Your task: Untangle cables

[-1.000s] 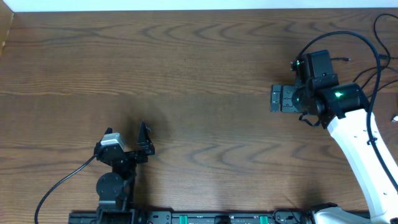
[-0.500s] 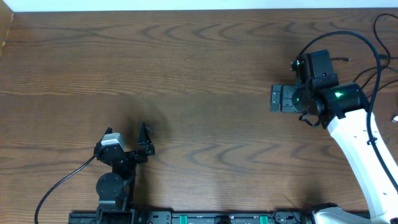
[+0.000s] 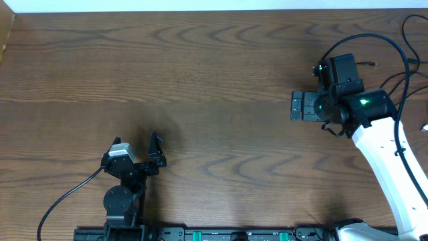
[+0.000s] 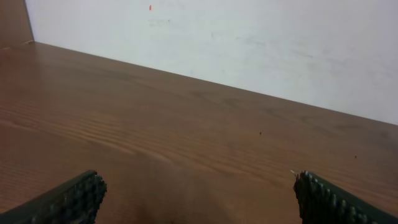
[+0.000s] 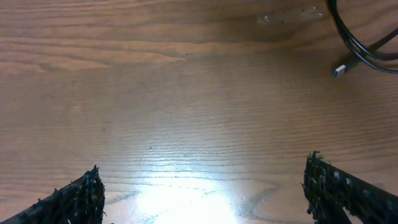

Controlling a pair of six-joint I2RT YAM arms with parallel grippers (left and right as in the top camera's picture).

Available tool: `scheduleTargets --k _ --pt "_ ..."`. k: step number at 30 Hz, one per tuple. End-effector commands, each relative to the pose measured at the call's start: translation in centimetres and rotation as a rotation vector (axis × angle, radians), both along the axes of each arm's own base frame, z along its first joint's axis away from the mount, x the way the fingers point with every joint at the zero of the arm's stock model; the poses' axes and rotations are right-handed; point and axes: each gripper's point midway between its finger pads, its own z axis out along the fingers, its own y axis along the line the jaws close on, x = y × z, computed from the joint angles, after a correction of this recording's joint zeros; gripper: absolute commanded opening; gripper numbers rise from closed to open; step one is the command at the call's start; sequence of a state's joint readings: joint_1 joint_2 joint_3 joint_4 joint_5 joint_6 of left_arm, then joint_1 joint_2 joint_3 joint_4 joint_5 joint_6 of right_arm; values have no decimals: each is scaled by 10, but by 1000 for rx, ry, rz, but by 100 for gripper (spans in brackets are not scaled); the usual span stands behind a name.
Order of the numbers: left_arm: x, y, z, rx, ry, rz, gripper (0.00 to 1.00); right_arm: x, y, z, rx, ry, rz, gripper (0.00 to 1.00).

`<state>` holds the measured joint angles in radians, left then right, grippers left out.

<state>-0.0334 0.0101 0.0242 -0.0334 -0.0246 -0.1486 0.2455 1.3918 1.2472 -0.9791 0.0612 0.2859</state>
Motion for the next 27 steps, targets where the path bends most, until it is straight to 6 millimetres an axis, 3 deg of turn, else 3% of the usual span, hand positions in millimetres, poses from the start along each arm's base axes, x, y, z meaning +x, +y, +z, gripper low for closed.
scheduleTargets --k 1,27 --pt "-1 0 -18 21 55 -4 98 -1 -1 4 0 -12 -17 99" --pt "-1 0 -18 22 55 -4 98 4 -2 3 1 -77 -20 99"
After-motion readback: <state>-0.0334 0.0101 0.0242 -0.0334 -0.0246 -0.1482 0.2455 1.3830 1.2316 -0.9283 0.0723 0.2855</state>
